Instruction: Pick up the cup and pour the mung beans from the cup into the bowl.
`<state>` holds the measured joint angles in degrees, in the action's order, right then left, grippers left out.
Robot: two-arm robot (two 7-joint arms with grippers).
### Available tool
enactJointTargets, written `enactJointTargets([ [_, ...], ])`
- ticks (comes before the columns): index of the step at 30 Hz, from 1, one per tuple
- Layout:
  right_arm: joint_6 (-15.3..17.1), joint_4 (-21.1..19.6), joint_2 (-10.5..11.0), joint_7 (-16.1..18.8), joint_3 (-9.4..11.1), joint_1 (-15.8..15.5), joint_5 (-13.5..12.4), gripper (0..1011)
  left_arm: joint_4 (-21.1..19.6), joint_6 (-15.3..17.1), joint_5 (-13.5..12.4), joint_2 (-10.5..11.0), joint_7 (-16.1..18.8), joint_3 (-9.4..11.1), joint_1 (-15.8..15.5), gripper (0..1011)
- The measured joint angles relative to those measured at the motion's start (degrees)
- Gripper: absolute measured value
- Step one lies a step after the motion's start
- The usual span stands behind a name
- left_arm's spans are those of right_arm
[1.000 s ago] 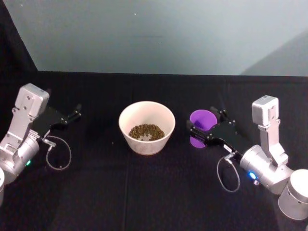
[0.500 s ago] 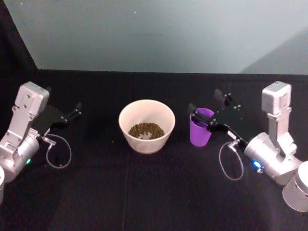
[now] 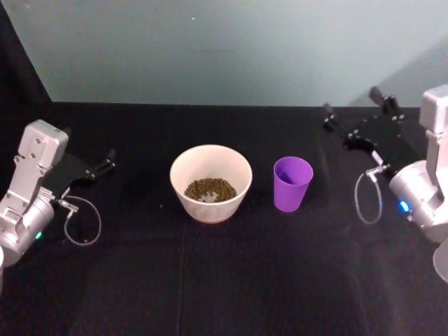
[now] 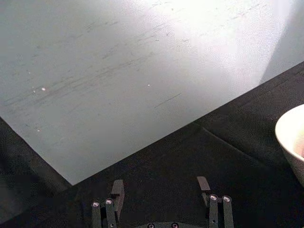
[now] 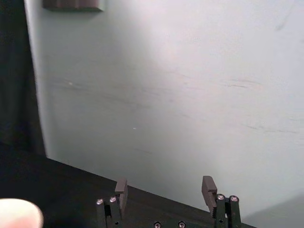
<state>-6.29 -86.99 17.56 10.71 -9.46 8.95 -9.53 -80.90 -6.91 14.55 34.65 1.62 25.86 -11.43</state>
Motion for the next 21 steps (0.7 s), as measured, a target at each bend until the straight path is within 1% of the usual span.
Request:
enactJointTargets([
  [3,0.62,1.05,0.26,-0.28,0.73,0.31,1.13,1003,0.0,0.0,0.0,0.0,0.0,0.0,0.0,1000],
  [8,1.08,3.65,0.49,0.1,1.15,0.49,2.27,1003,0.0,0.0,0.0,0.0,0.0,0.0,0.0,1000],
  [15,0.71,8.69,-0.48,1.39,1.61,0.29,3.04,1003,0.0,0.0,0.0,0.0,0.0,0.0,0.0,1000],
  [21,1.54,9.4,-0.89,1.66,1.46,0.29,4.42,1003,0.0,0.0,0.0,0.0,0.0,0.0,0.0,1000],
])
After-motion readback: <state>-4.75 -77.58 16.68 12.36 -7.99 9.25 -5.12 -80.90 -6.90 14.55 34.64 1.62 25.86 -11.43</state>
